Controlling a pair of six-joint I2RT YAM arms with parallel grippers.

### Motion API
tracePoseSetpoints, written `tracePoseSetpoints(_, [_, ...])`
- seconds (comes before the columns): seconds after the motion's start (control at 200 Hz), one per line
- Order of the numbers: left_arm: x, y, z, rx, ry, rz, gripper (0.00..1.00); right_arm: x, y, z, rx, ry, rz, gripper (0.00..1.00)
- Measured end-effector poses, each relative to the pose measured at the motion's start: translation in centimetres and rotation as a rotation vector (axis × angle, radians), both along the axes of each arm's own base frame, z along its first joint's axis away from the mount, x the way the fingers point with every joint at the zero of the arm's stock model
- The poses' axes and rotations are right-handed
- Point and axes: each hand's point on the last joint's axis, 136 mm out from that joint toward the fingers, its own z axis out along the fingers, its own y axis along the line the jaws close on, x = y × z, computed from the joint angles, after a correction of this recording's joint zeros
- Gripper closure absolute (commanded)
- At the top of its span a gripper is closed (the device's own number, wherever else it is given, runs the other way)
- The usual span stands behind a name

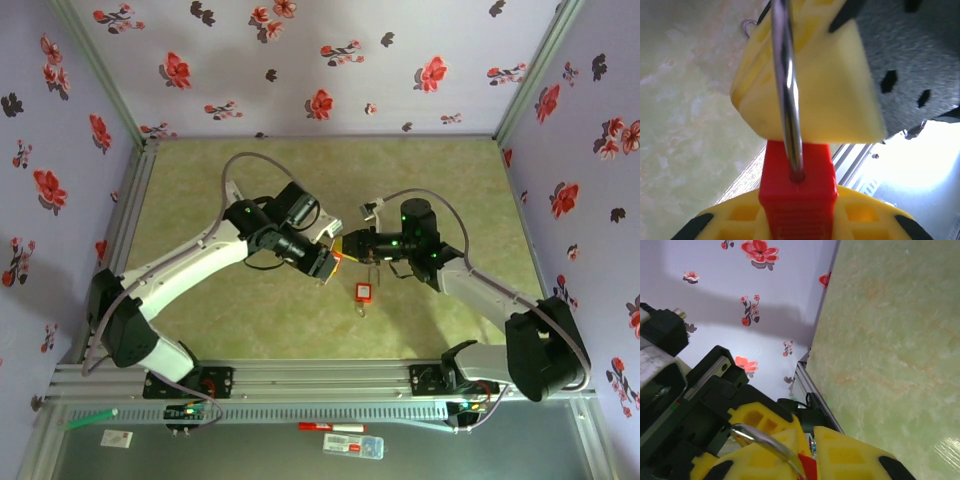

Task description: Unlock with the key

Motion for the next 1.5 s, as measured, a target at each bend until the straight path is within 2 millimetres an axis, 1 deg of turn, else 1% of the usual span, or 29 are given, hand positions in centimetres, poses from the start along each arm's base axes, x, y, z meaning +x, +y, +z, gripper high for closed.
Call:
tracePoseSetpoints(0.115, [0.1, -0.3, -0.4, -0.014, 0.001, 0.0, 1.0, 0.5, -0.4, -0.2, -0.002, 0.013, -0.018, 1.0])
tracePoseSetpoints(0.495, [0.0, -1.6, -3.6, -0.052, -0.011, 0.009, 1.0, 1.2, -1.8, -2.7, -0.061, 0.144, -0.064, 1.0])
tracePoseSetpoints(0.77, [-0.1, -2.1, -5.1, -0.086, -0.016, 0.004, 1.0, 1.3, -2.3, -3.8, -0.106, 0.197, -0.081, 1.0])
tracePoseSetpoints(0.87, [-0.4, -2.4, -5.4, -0.116, 0.002, -0.002, 1.0, 1.2, -2.5, -4.0, -0.12, 0.194, -0.077, 1.0])
tracePoseSetpoints(1.02, [-1.6, -2.3, -6.2, -0.134, 0.069, -0.021, 1.0, 0.9, -2.7, -4.4, -0.134, 0.171, -0.059, 1.0])
tracePoseSetpoints(1.13, [-1.9, -1.9, -6.9, -0.126, 0.106, -0.005, 1.0, 0.2, -2.7, -4.0, -0.122, 0.147, -0.021, 1.0])
tracePoseSetpoints(1.205, [-2.2, -2.0, -7.4, -0.13, 0.132, -0.012, 1.0, -0.2, -2.3, -2.7, -0.095, 0.118, 0.015, 1.0])
tracePoseSetpoints(1.235, [-2.2, -2.2, -7.3, -0.139, 0.134, -0.018, 1.0, -0.2, -2.2, -2.2, -0.09, 0.105, 0.022, 1.0])
tracePoseSetpoints(1.345, [-1.8, -2.7, -6.9, -0.16, 0.119, -0.019, 1.0, 0.3, -2.3, -1.5, -0.105, 0.108, 0.016, 1.0])
tracePoseSetpoints(1.405, [-1.4, -2.7, -6.7, -0.162, 0.108, -0.011, 1.0, 0.6, -2.3, -1.3, -0.111, 0.119, 0.017, 1.0])
tracePoseSetpoints(1.5, [-0.3, -2.4, -6.9, -0.129, 0.068, 0.027, 1.0, 1.4, -2.0, -1.5, -0.129, 0.154, 0.018, 1.0])
